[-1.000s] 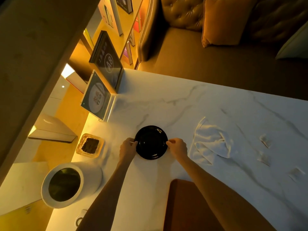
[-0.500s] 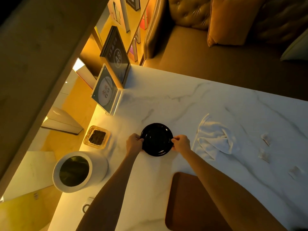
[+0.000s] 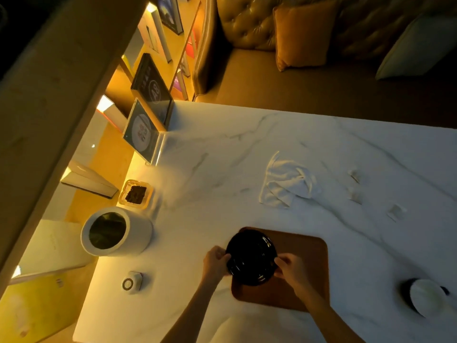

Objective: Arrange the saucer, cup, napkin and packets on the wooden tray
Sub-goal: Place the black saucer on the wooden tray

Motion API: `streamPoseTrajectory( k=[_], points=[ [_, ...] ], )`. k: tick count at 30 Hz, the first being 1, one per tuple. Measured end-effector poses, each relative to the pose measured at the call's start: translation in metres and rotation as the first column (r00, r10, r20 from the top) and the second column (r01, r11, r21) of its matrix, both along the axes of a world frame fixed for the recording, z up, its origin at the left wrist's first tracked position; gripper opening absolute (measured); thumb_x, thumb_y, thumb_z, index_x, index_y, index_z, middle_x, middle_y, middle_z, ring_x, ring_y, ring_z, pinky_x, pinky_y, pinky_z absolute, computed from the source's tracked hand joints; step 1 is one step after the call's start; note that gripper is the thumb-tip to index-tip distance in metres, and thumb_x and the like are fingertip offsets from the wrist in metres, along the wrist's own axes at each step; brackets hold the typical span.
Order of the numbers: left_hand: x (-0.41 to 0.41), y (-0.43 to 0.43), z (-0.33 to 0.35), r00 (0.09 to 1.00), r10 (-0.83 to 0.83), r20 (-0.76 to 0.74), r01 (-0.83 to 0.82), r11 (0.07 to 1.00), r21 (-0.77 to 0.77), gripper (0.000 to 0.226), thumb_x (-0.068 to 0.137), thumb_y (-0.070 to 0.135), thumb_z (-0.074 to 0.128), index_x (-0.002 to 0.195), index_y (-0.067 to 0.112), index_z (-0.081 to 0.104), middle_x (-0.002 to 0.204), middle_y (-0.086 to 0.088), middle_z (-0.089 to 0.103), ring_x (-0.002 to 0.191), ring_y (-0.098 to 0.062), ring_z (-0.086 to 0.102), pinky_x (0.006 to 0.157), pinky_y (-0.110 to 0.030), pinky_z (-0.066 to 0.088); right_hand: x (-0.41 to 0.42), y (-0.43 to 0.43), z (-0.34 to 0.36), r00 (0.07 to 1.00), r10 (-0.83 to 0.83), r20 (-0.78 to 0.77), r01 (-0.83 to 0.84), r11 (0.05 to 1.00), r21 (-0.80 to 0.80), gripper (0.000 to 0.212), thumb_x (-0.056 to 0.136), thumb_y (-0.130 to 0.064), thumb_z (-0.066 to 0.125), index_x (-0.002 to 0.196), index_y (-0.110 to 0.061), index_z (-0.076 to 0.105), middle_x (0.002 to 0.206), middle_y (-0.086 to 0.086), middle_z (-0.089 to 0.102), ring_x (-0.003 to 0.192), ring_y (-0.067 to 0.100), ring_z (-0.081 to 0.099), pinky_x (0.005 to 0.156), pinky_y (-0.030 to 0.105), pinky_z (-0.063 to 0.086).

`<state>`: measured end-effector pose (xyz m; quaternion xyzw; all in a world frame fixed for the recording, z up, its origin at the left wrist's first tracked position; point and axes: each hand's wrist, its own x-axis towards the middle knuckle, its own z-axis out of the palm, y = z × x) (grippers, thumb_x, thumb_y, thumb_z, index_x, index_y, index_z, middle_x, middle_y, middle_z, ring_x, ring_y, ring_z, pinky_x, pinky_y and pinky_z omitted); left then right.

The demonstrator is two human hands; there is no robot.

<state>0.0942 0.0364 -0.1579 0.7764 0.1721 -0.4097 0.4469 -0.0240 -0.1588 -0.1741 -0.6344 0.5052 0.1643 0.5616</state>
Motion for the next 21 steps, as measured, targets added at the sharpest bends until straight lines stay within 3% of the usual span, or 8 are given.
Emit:
streamPoseTrajectory(
  k=[3, 6, 8, 11, 13, 15, 18, 21],
  points=[
    [-0.03, -0.008, 0.002, 0.999, -0.032, -0.043, 0.032, 0.999, -0.012, 0.012, 0.091, 0.003, 0.059, 0.102, -0.003, 0.06, 0.089, -0.015, 0.064, 0.078, -0.029, 0.069, 0.067, -0.048, 0.063, -0.03, -0.008, 0.002, 1.0, -0.013, 0.004, 0.013, 1.0, -0.015, 0.021, 0.093, -0.008, 0.059, 0.11, 0.003, 0.063, 0.091, 0.011, 0.065, 0.082, 0.024, 0.068, 0.068, 0.032, 0.06],
    [-0.046, -0.014, 0.001, 0.994, -0.101, -0.028, 0.102, 0.995, 0.01, 0.017, 0.092, 0.002, 0.059, 0.108, -0.003, 0.059, 0.098, -0.016, 0.063, 0.074, -0.019, 0.065, 0.048, -0.023, 0.057, -0.047, -0.015, 0.002, 0.999, -0.039, 0.009, 0.039, 0.999, -0.027, 0.02, 0.093, -0.008, 0.059, 0.109, 0.004, 0.064, 0.095, 0.016, 0.067, 0.085, 0.027, 0.068, 0.071, 0.037, 0.061],
    [-0.051, -0.019, -0.001, 0.989, -0.148, -0.01, 0.148, 0.989, 0.023, 0.019, 0.092, 0.001, 0.058, 0.111, -0.002, 0.059, 0.1, -0.014, 0.064, 0.073, -0.015, 0.063, 0.044, -0.016, 0.052, -0.054, -0.018, 0.002, 0.999, -0.047, 0.008, 0.047, 0.998, -0.034, 0.019, 0.093, -0.008, 0.059, 0.108, 0.003, 0.064, 0.098, 0.019, 0.067, 0.085, 0.028, 0.069, 0.074, 0.042, 0.061],
    [-0.051, -0.024, -0.005, 0.983, -0.186, 0.003, 0.185, 0.98, 0.072, 0.02, 0.092, 0.001, 0.057, 0.113, 0.0, 0.059, 0.103, -0.018, 0.066, 0.075, -0.019, 0.064, 0.046, -0.019, 0.053, -0.058, -0.018, -0.001, 0.997, -0.072, 0.0, 0.072, 0.997, -0.025, 0.02, 0.093, -0.008, 0.059, 0.109, 0.002, 0.063, 0.098, 0.017, 0.066, 0.085, 0.028, 0.069, 0.075, 0.042, 0.061],
    [-0.05, -0.029, -0.007, 0.98, -0.198, 0.003, 0.197, 0.974, 0.11, 0.02, 0.092, 0.003, 0.056, 0.112, 0.002, 0.059, 0.105, -0.019, 0.065, 0.086, -0.028, 0.066, 0.066, -0.036, 0.062, -0.058, -0.017, -0.004, 0.997, -0.082, -0.01, 0.082, 0.996, -0.021, 0.021, 0.093, -0.009, 0.059, 0.111, 0.002, 0.062, 0.098, 0.017, 0.066, 0.085, 0.029, 0.069, 0.075, 0.043, 0.061],
    [-0.048, -0.031, -0.011, 0.979, -0.202, 0.002, 0.199, 0.97, 0.142, 0.02, 0.092, 0.004, 0.056, 0.111, 0.004, 0.059, 0.106, -0.018, 0.065, 0.095, -0.032, 0.065, 0.083, -0.049, 0.059, -0.055, -0.016, -0.006, 0.996, -0.09, -0.021, 0.089, 0.996, -0.017, 0.023, 0.093, -0.009, 0.058, 0.113, 0.002, 0.061, 0.103, 0.019, 0.066, 0.087, 0.031, 0.069, 0.077, 0.044, 0.061],
    [-0.045, -0.034, -0.014, 0.976, -0.215, 0.014, 0.209, 0.959, 0.189, 0.017, 0.092, 0.005, 0.054, 0.108, 0.007, 0.059, 0.103, -0.014, 0.065, 0.094, -0.031, 0.065, 0.085, -0.049, 0.057, -0.048, -0.014, -0.009, 0.994, -0.102, -0.028, 0.102, 0.995, -0.01, 0.025, 0.094, -0.009, 0.058, 0.116, 0.003, 0.06, 0.108, 0.023, 0.064, 0.09, 0.034, 0.068, 0.08, 0.047, 0.06],
    [-0.042, -0.035, -0.013, 0.973, -0.229, 0.039, 0.214, 0.947, 0.238, 0.015, 0.092, 0.006, 0.053, 0.105, 0.009, 0.06, 0.096, -0.009, 0.064, 0.086, -0.024, 0.063, 0.077, -0.039, 0.058, -0.04, -0.013, -0.011, 0.994, -0.098, -0.045, 0.099, 0.995, 0.008, 0.026, 0.094, -0.009, 0.057, 0.117, 0.003, 0.059, 0.109, 0.023, 0.064, 0.092, 0.034, 0.068, 0.081, 0.045, 0.059]
  ],
)
